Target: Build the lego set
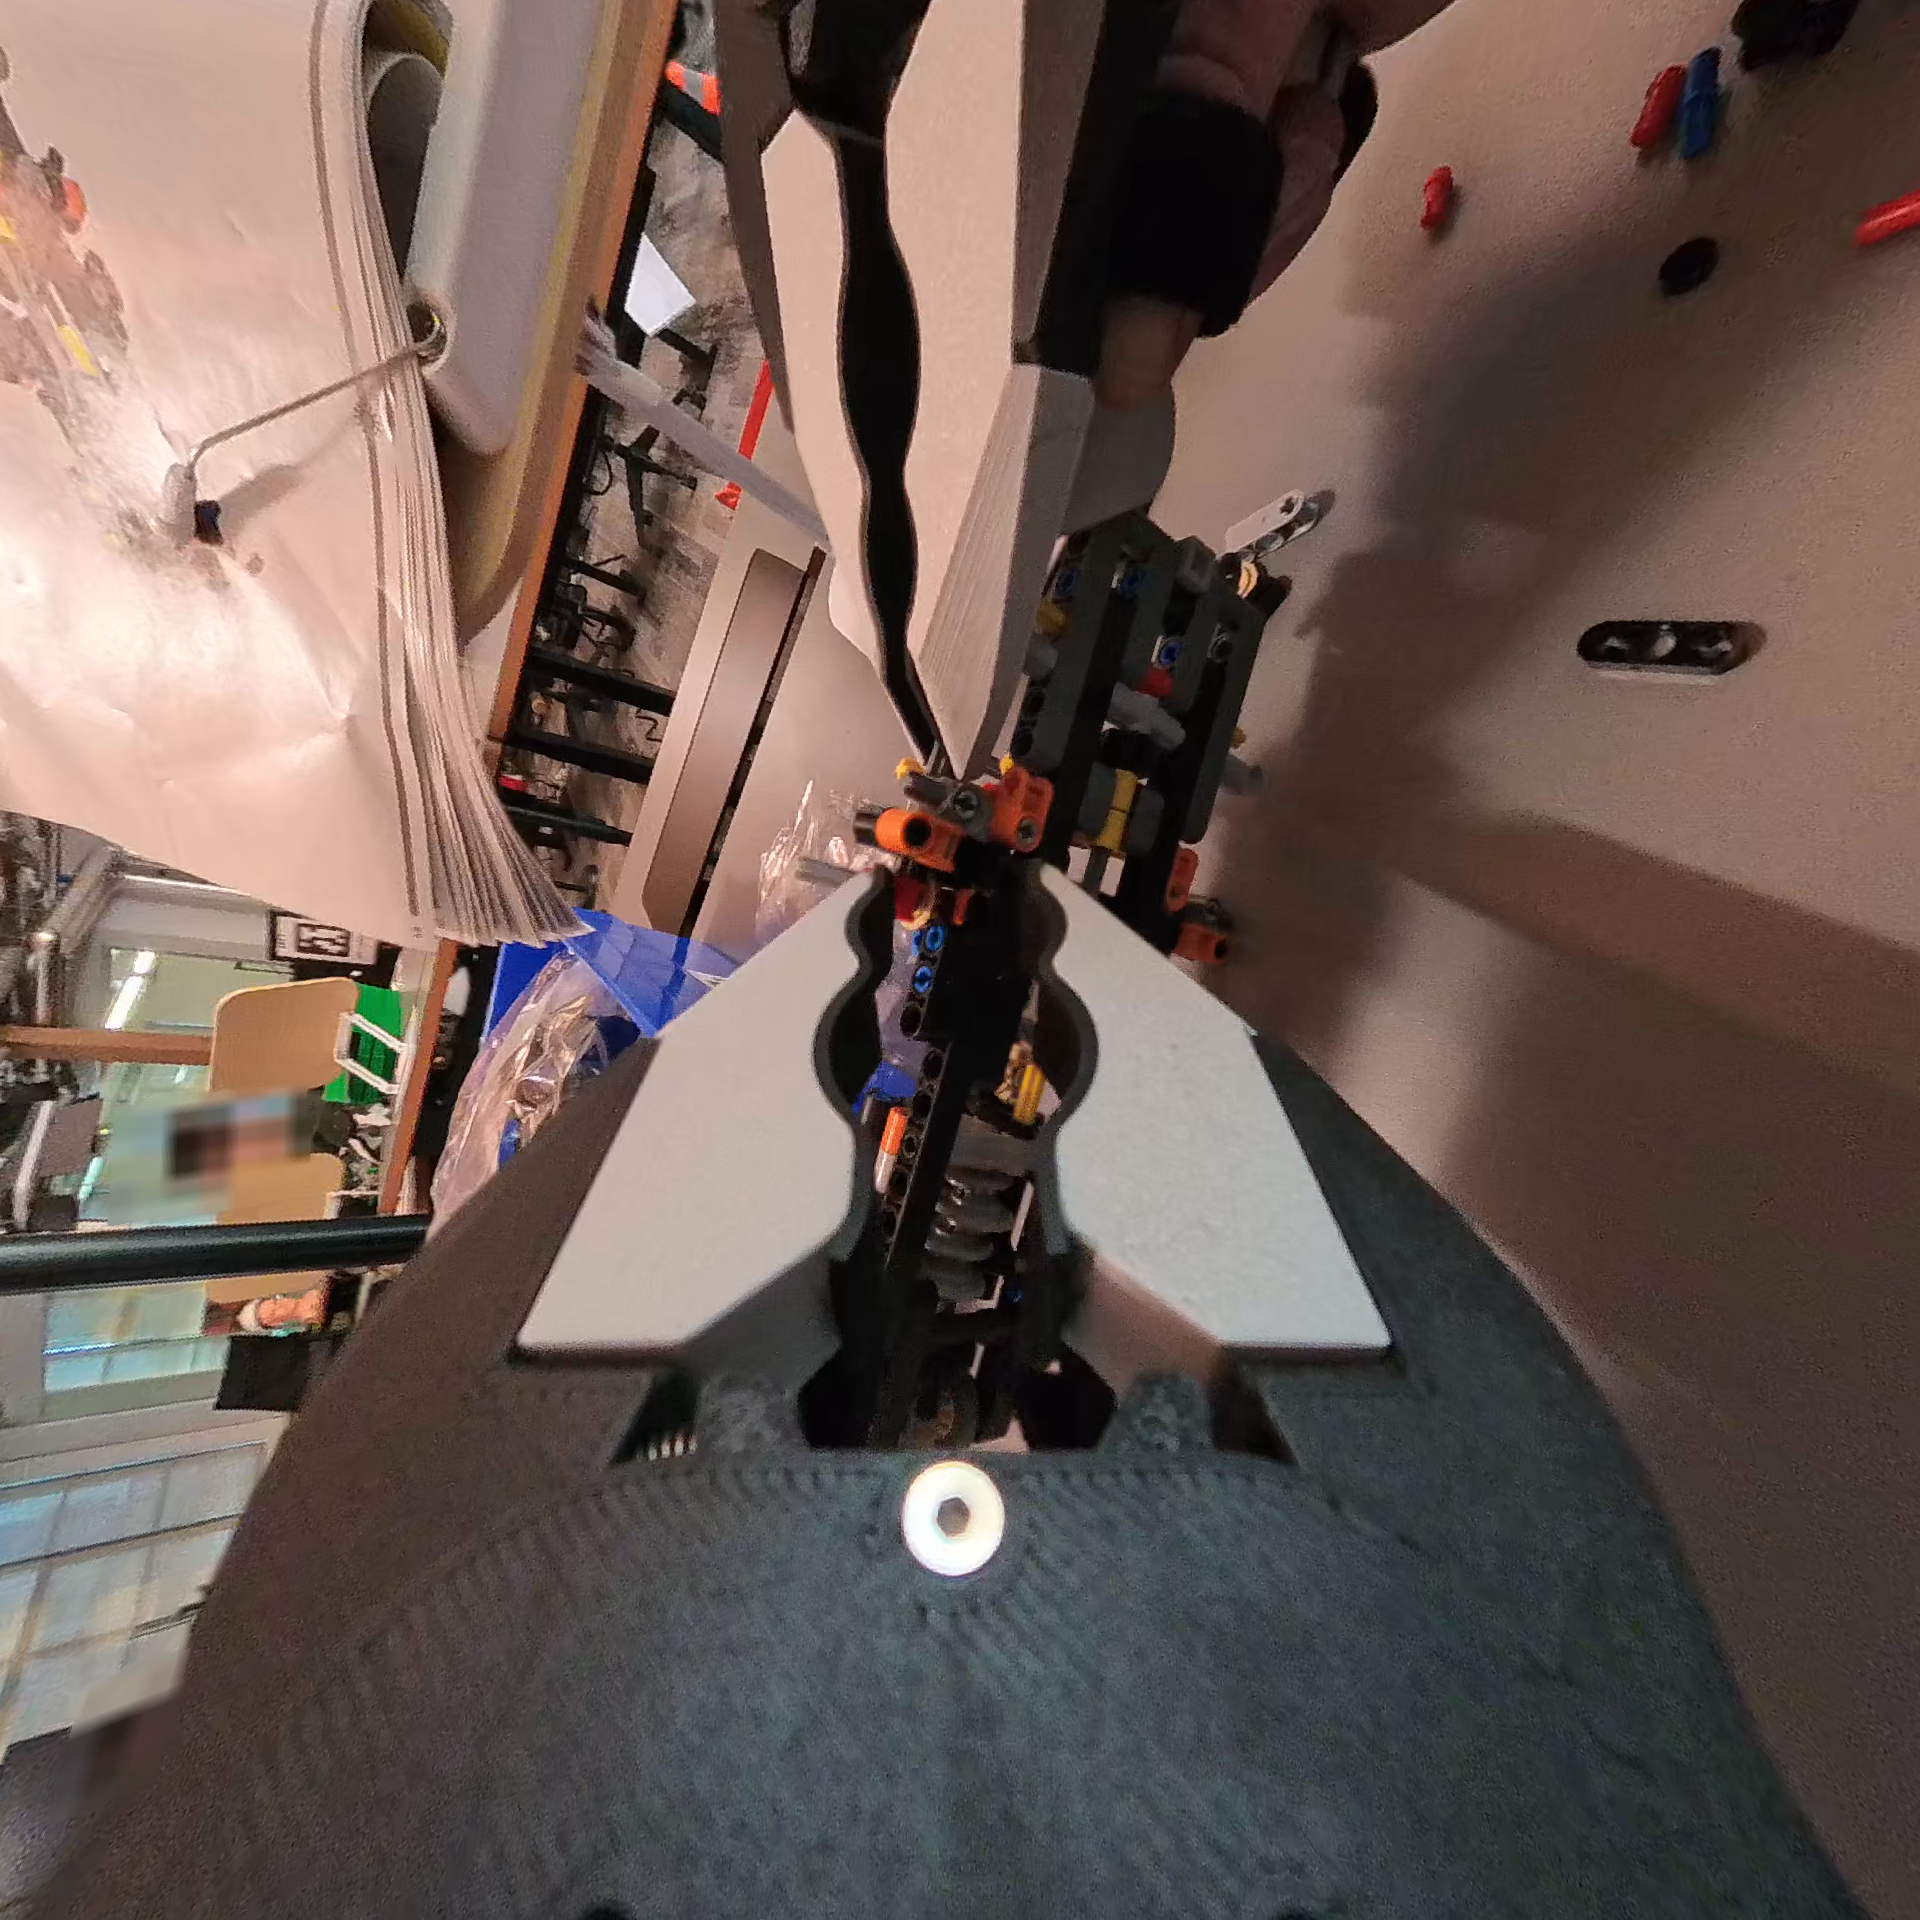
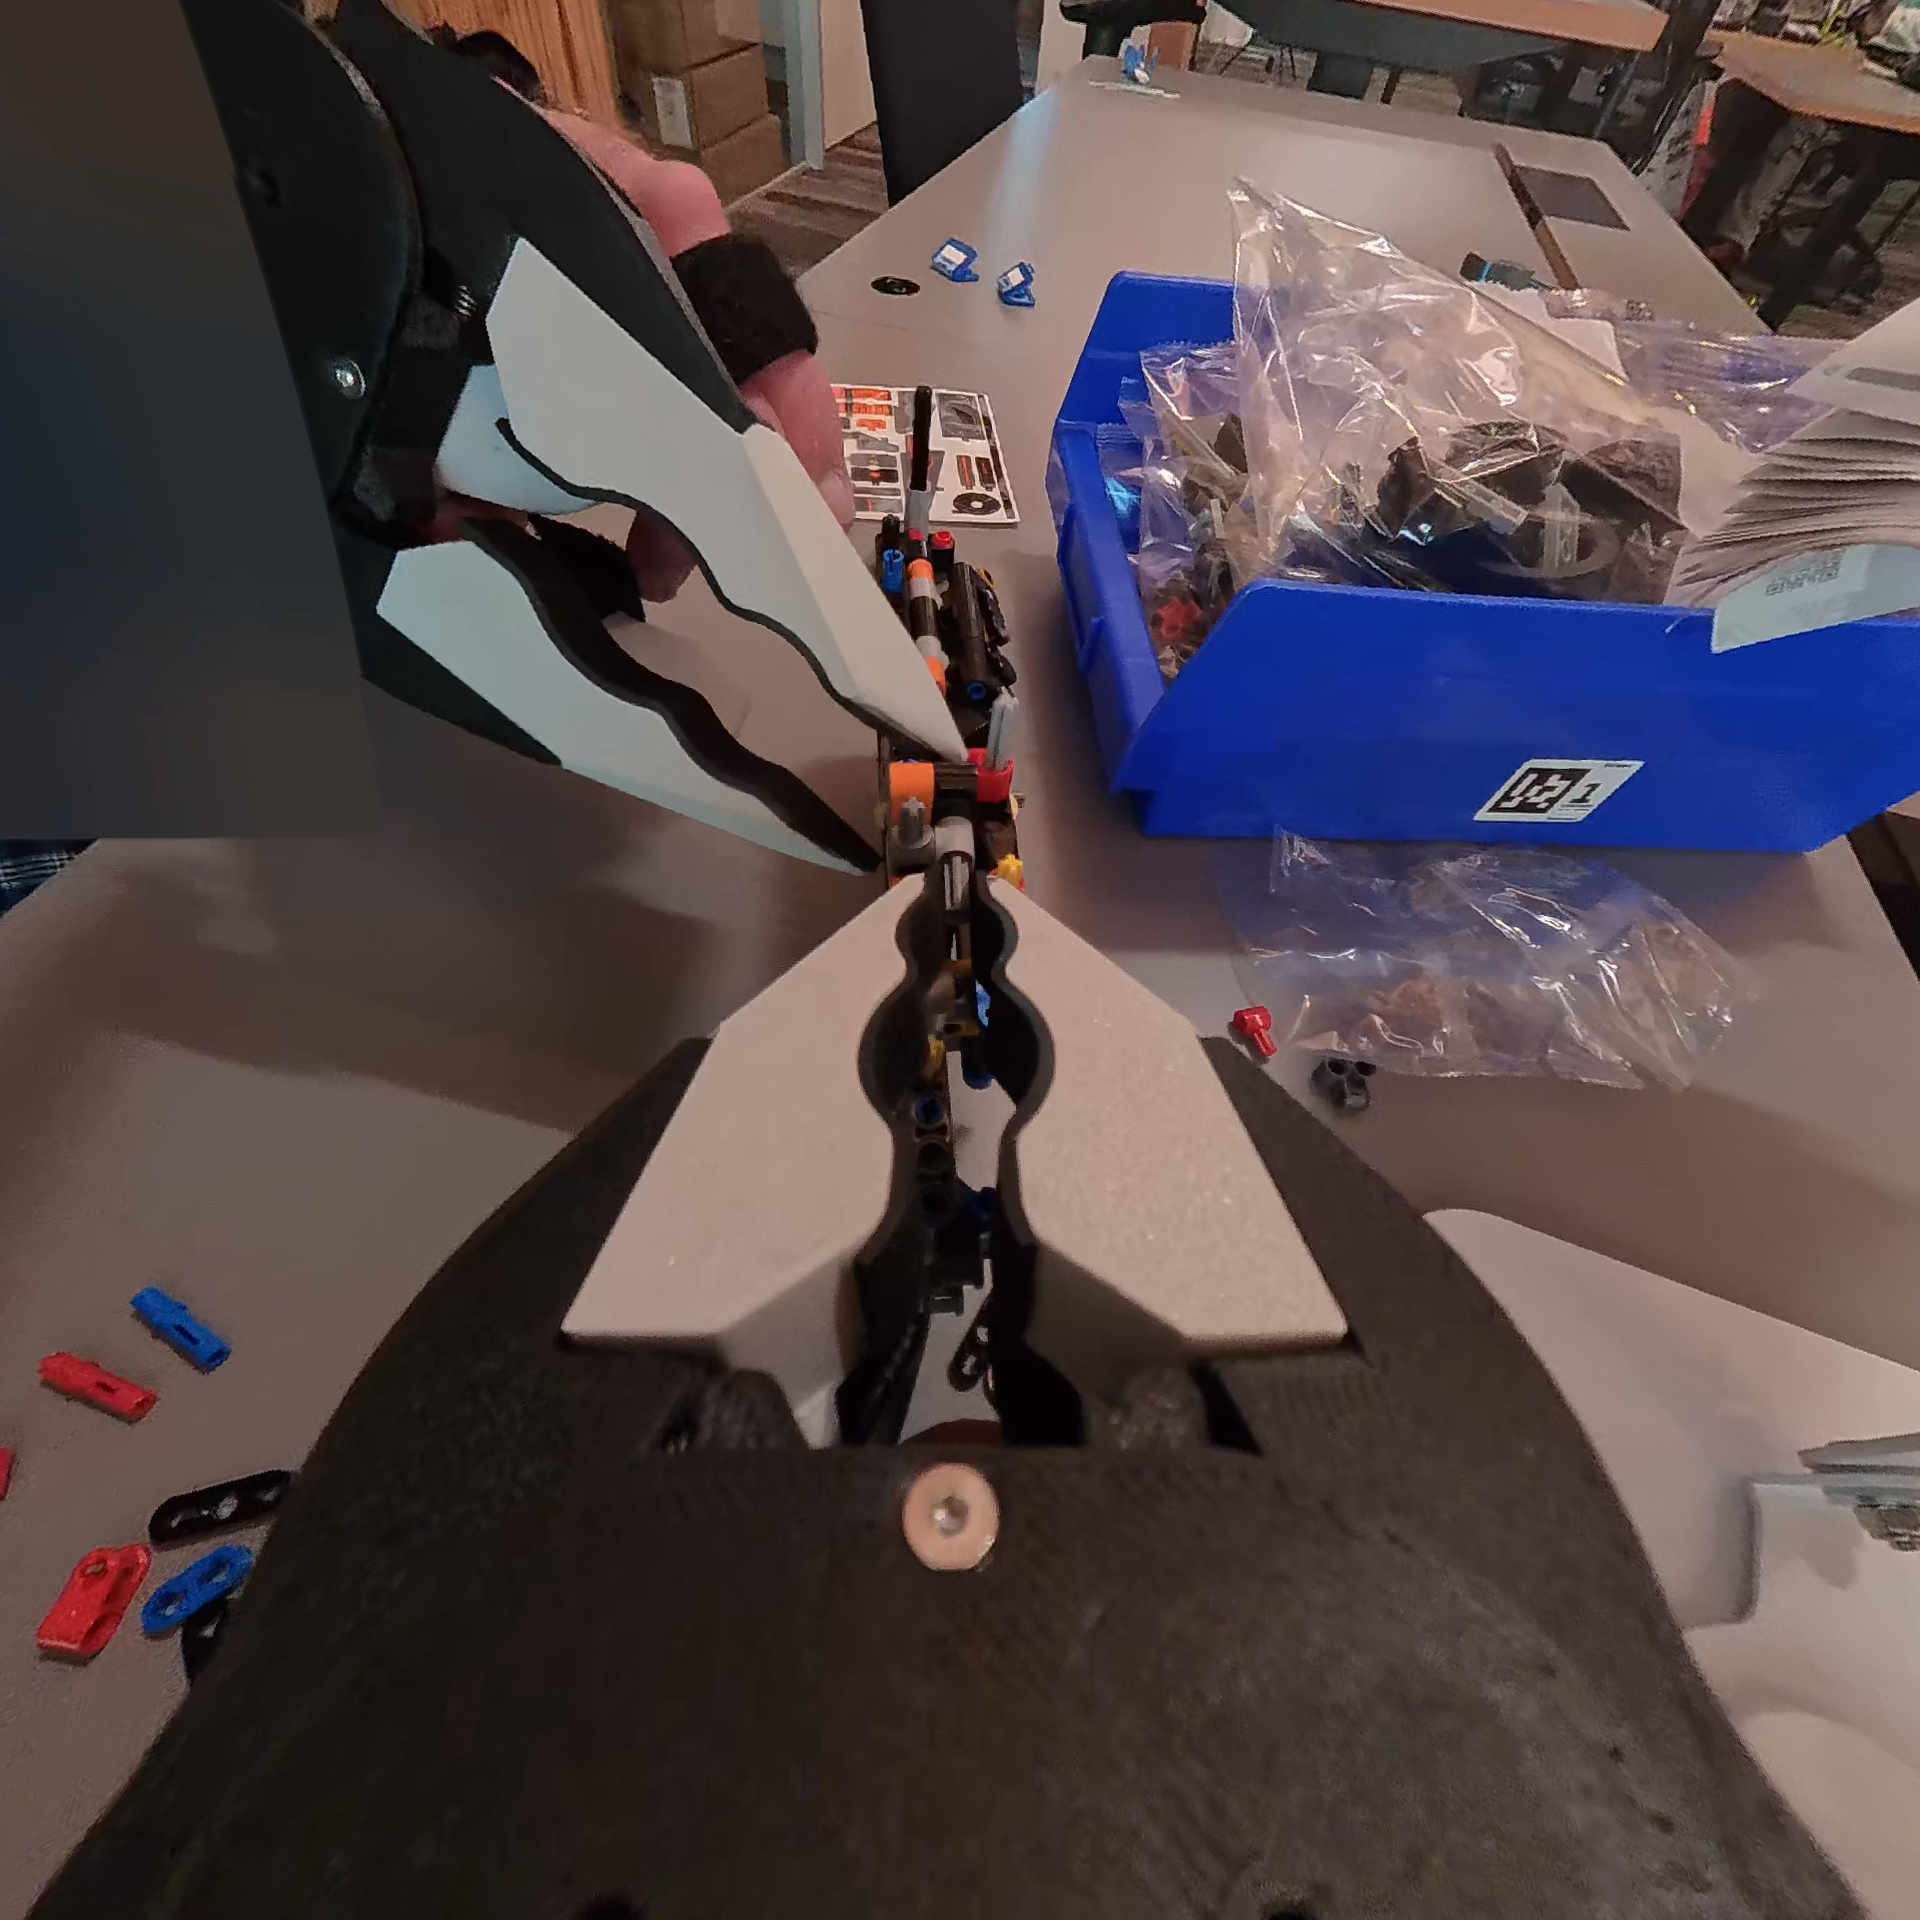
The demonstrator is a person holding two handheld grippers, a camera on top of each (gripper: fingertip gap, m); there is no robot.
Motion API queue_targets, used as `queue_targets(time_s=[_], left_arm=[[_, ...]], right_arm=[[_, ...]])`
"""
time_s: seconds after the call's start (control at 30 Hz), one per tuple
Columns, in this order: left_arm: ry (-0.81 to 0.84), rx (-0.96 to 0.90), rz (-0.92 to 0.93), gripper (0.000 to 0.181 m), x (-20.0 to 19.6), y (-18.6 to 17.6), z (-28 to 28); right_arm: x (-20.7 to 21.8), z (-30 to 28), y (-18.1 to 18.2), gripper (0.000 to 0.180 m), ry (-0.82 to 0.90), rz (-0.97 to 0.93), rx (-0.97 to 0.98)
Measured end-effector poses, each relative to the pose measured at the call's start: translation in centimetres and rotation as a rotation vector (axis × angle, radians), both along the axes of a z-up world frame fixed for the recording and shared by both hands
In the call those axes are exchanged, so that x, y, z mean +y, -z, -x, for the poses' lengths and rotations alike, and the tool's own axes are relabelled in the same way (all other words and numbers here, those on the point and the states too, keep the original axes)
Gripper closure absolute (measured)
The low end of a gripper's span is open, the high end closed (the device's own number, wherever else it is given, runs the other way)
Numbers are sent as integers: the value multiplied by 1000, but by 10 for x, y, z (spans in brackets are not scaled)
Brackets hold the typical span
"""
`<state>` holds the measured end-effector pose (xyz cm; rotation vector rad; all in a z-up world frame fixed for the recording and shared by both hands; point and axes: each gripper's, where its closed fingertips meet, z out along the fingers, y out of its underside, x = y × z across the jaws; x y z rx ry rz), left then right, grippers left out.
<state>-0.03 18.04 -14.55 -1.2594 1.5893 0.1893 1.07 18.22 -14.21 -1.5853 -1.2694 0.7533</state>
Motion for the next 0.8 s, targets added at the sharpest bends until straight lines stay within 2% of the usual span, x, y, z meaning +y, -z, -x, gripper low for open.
queue_targets(time_s=[0.03, 0.23, 0.57, 0.8], left_arm=[[-2, -7, -13, 161, 1, -1, 0], [-1, -61, 56, 157, -2, -1, 1], [-3, -112, 82, 161, -3, -3, 2], [-73, -206, 168, 149, 1, -9, 7]], right_arm=[[0, 0, 0, 178, -2, 2, -1], [-1, 2, 0, 178, -10, -5, 2], [-2, 3, 0, 178, -7, -1, -1], [-3, 5, 0, 179, -12, -3, 3]])
